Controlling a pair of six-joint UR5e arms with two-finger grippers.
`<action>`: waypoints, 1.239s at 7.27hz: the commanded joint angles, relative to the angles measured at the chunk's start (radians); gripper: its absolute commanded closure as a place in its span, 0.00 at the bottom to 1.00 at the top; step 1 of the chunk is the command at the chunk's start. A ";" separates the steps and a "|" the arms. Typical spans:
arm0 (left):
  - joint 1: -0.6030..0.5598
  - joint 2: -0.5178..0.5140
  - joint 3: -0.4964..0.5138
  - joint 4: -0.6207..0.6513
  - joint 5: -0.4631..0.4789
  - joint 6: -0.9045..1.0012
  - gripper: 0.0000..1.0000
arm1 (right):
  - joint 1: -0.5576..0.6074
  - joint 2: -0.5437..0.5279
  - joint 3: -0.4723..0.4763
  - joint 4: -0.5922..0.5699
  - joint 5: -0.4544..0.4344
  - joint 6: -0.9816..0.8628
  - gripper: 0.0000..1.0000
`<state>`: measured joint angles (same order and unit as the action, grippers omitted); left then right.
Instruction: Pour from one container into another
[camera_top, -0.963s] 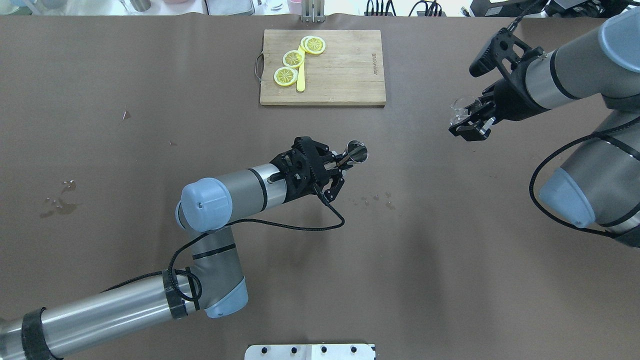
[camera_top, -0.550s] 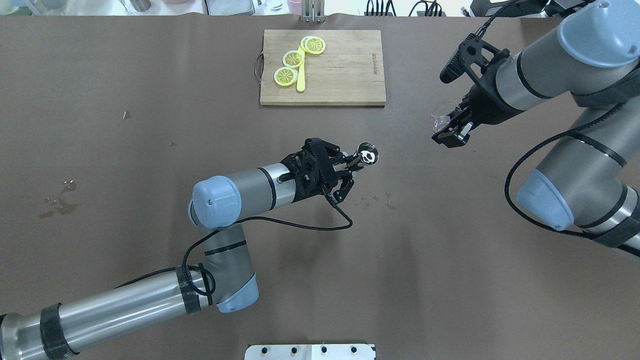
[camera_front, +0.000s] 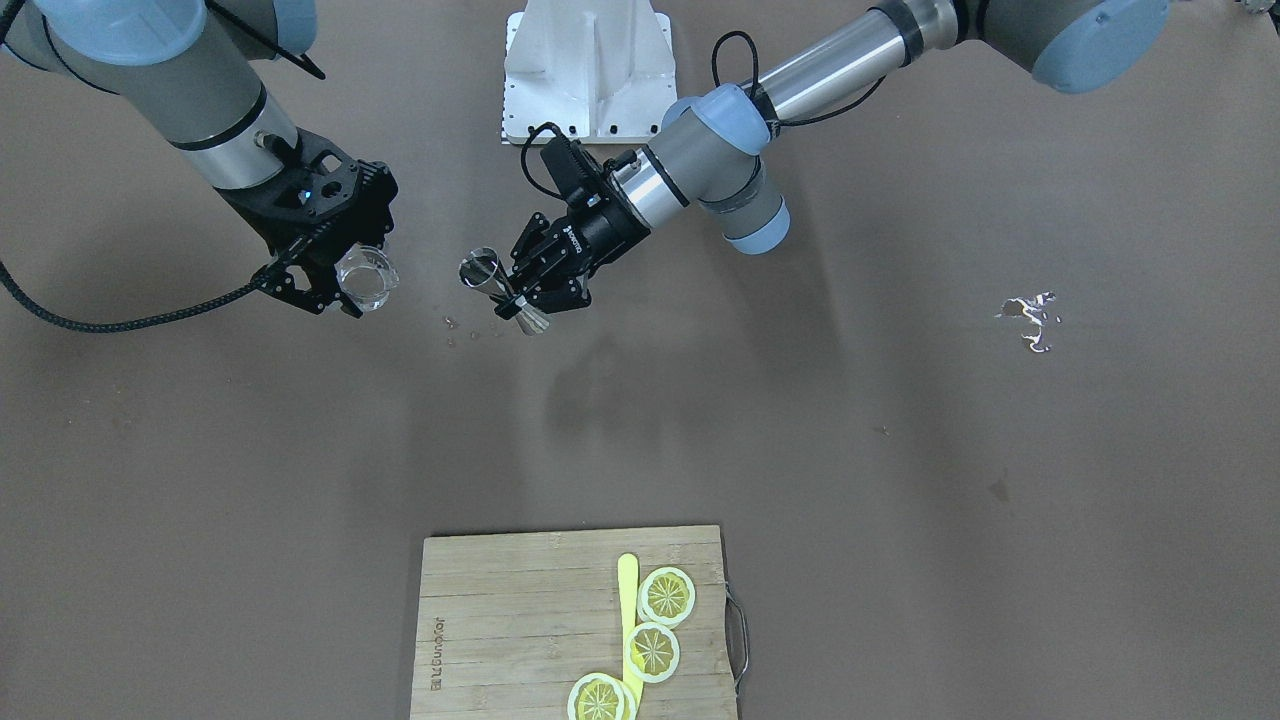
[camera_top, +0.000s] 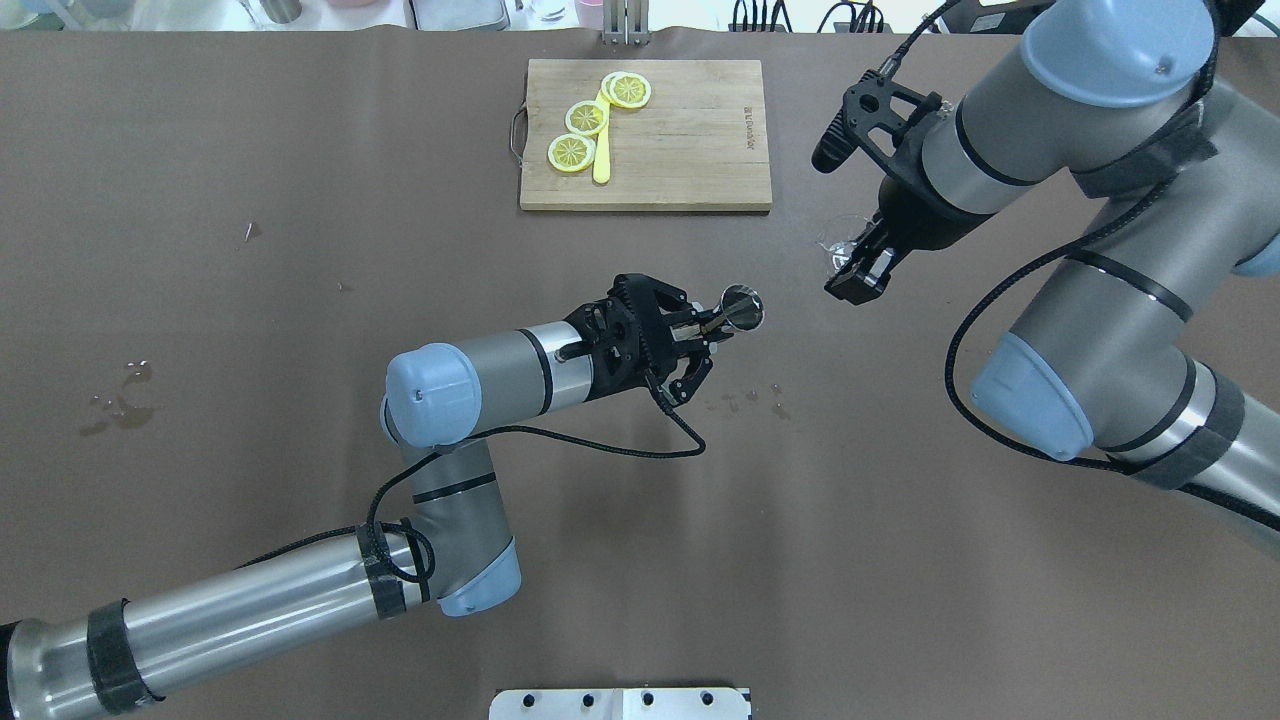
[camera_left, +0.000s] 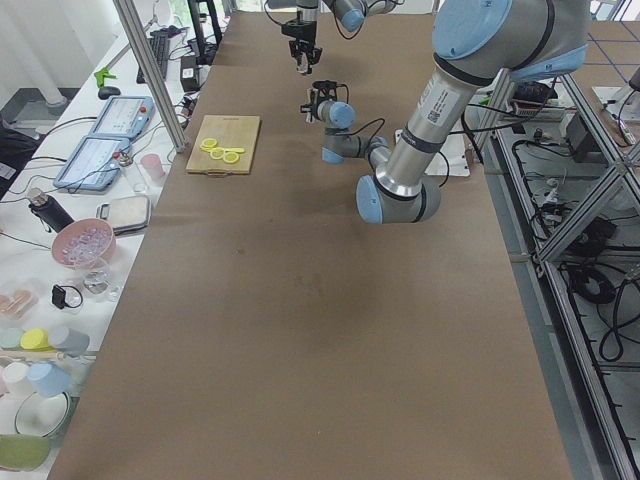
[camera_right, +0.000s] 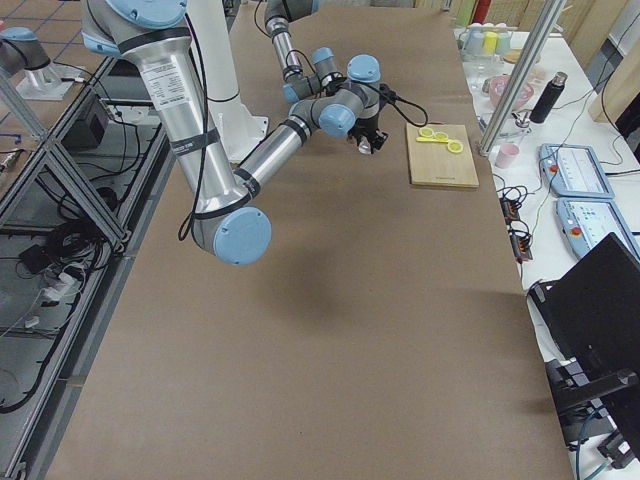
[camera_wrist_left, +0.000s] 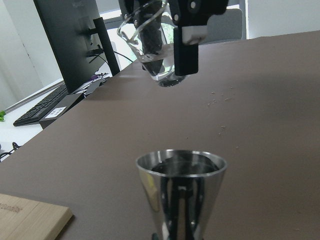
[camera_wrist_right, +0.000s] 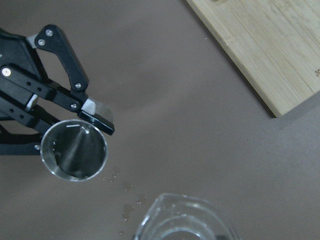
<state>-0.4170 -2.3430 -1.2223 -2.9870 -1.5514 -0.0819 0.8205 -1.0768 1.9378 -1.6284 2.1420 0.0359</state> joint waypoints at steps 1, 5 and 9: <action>-0.002 -0.001 0.015 -0.042 0.001 -0.001 1.00 | -0.036 0.032 0.016 -0.088 -0.022 -0.002 1.00; 0.001 -0.033 0.084 -0.113 0.005 -0.001 1.00 | -0.090 0.095 0.026 -0.223 -0.065 -0.014 1.00; 0.003 -0.044 0.110 -0.159 0.010 -0.002 1.00 | -0.103 0.120 0.024 -0.327 -0.073 -0.077 1.00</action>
<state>-0.4145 -2.3858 -1.1198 -3.1348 -1.5429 -0.0832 0.7213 -0.9597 1.9626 -1.9307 2.0711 -0.0332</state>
